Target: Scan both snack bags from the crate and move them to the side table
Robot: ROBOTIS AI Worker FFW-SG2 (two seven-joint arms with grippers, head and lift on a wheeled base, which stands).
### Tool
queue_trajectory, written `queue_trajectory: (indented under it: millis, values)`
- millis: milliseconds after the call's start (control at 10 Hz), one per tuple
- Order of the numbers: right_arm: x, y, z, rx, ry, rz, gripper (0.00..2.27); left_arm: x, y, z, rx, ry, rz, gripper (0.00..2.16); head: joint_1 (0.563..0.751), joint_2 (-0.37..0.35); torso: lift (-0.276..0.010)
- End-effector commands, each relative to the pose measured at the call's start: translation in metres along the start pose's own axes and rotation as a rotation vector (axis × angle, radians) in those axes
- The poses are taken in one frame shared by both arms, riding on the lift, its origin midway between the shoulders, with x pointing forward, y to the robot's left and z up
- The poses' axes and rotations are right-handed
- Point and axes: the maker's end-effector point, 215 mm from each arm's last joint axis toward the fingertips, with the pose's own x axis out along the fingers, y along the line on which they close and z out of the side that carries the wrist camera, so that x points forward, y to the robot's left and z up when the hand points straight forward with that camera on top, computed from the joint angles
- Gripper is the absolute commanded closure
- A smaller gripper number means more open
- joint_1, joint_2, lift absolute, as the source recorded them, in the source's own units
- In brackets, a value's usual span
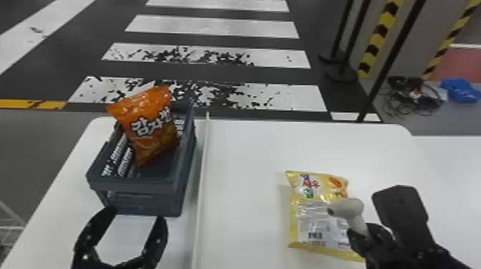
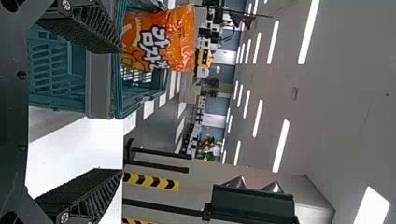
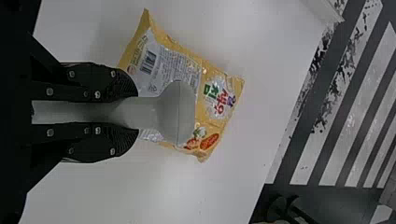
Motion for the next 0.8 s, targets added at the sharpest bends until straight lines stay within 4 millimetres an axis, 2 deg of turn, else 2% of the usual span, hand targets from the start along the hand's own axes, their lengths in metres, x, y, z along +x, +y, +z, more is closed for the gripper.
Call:
queue_trajectory:
  millis: [0, 200, 400, 700]
  values:
    - [0.003, -0.031, 0.006, 0.007, -0.032, -0.057, 2.25, 0.0, 0.0, -0.001, -0.001, 0.002, -0.001, 0.08, 0.695, -0.071, -0.099]
    - [0.015, -0.079, 0.013, 0.002, -0.088, -0.16, 2.25, 0.0, -0.002, -0.001, -0.001, 0.002, -0.005, 0.08, 0.695, -0.143, -0.099]
    - [0.039, -0.107, 0.013, 0.034, -0.146, -0.165, 2.25, -0.001, -0.002, -0.002, -0.002, 0.005, -0.005, 0.08, 0.695, -0.193, -0.099]
    - [0.071, -0.142, 0.002, 0.07, -0.185, -0.188, 2.25, -0.001, -0.002, -0.003, -0.003, 0.006, -0.002, 0.08, 0.695, -0.241, -0.099]
